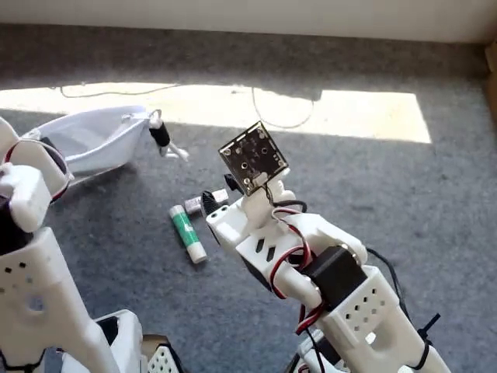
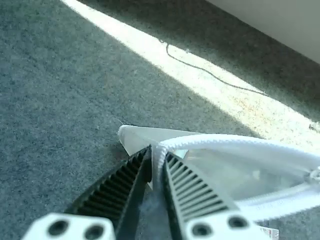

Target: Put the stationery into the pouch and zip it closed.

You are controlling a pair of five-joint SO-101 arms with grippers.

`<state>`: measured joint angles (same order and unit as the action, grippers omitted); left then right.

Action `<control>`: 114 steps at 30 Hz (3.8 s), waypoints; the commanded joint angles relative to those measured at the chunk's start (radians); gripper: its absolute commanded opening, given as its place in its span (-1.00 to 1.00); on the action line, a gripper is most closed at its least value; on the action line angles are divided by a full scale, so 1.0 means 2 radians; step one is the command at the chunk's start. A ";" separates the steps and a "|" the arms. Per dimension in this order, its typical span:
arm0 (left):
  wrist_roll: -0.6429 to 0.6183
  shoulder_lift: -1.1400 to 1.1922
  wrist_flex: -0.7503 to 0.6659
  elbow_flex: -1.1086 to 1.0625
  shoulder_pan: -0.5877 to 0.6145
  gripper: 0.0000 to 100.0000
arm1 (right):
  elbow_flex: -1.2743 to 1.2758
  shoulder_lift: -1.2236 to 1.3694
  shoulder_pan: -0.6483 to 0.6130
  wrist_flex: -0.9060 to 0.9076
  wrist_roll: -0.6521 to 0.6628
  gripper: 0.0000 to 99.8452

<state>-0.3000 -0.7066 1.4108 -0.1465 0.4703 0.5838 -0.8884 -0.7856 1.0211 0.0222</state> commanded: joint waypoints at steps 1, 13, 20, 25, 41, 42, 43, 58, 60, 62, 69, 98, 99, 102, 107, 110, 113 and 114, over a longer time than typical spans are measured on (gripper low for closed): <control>-0.006 -0.050 -0.010 -0.016 0.013 -0.99 | -0.008 0.064 0.007 0.000 -0.021 -0.72; -0.006 -0.051 -0.011 -0.026 0.081 -0.99 | -0.015 0.280 -0.010 -0.105 -0.053 -0.72; -0.007 -0.053 -0.036 -0.058 0.092 -0.99 | -0.016 0.354 -0.040 -0.188 -0.050 -0.72; -0.007 -0.053 -0.037 -0.059 0.092 -0.99 | -0.042 0.408 -0.059 -0.208 -0.050 -0.72; -0.006 -0.054 -0.038 -0.069 0.091 -0.99 | -0.141 0.563 -0.059 -0.201 -0.050 -0.73; -0.006 -0.054 -0.038 -0.069 0.091 -0.99 | -0.146 0.569 -0.059 -0.192 -0.050 -0.76; -0.006 -0.054 -0.038 -0.069 0.091 -0.99 | -0.154 0.574 -0.059 -0.184 -0.049 -0.80; -0.010 -0.055 -0.038 -0.067 0.088 -0.99 | -0.185 0.573 -0.019 -0.082 -0.011 -0.99; -0.023 -0.055 -0.038 -0.066 0.088 -0.99 | -0.183 0.547 -0.010 -0.082 -0.011 -0.99; -0.028 -0.055 -0.039 -0.066 0.088 -0.99 | -0.178 0.517 -0.006 -0.080 -0.011 -0.99; -0.028 -0.055 -0.041 -0.060 0.028 -0.99 | -0.100 0.421 0.026 -0.079 -0.011 -0.99; -0.038 -0.053 -0.076 -0.096 -0.115 -0.99 | -0.079 0.478 0.212 -0.076 0.035 -0.99; -0.038 -0.054 -0.078 -0.099 -0.115 -0.98 | -0.084 0.494 0.213 -0.076 0.035 -0.99; -0.038 -0.054 -0.077 -0.102 -0.115 -0.98 | -0.122 0.534 0.213 -0.066 0.054 -0.99; -0.038 -0.054 -0.076 -0.102 -0.115 -0.98 | -0.191 0.589 0.212 0.034 0.056 -0.98; -0.038 -0.054 -0.076 -0.102 -0.115 -0.98 | -0.227 0.619 0.212 0.067 0.056 -0.90; -0.026 -0.054 -0.075 -0.102 -0.115 -0.98 | -0.251 0.640 0.211 0.092 0.055 -0.79; -0.021 -0.054 -0.075 -0.103 -0.115 -0.98 | -0.257 0.646 0.211 0.098 0.055 -0.78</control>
<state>-0.3705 -0.7925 1.2789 -0.3613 0.2493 0.1128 0.3821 -0.3744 1.1653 0.1235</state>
